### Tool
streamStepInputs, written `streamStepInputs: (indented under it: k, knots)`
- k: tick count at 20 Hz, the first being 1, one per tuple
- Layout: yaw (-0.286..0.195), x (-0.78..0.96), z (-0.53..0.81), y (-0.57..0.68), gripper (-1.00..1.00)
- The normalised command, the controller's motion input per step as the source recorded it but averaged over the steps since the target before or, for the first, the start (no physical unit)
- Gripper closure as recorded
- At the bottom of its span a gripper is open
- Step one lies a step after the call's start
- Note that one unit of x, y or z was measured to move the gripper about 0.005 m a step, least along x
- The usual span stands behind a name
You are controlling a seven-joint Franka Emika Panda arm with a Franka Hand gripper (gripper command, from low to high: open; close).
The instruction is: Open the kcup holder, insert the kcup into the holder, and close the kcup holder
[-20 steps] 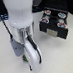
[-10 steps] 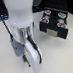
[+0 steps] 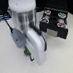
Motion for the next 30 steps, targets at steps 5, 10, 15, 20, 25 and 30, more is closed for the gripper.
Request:
streamStepInputs:
  k: [5, 10, 15, 20, 25, 30]
  knots:
    - [0.112, -0.03, 0.72, 0.48, 1.0]
    - [0.091, -0.08, 0.59, 0.48, 1.0]
    - [0.082, -0.18, 0.44, 0.49, 1.0]
    - [0.061, -0.19, 0.39, 0.5, 1.0]
    - [0.065, -0.23, 0.3, 0.49, 1.0]
    - [0.065, -0.27, 0.2, 0.49, 1.0]
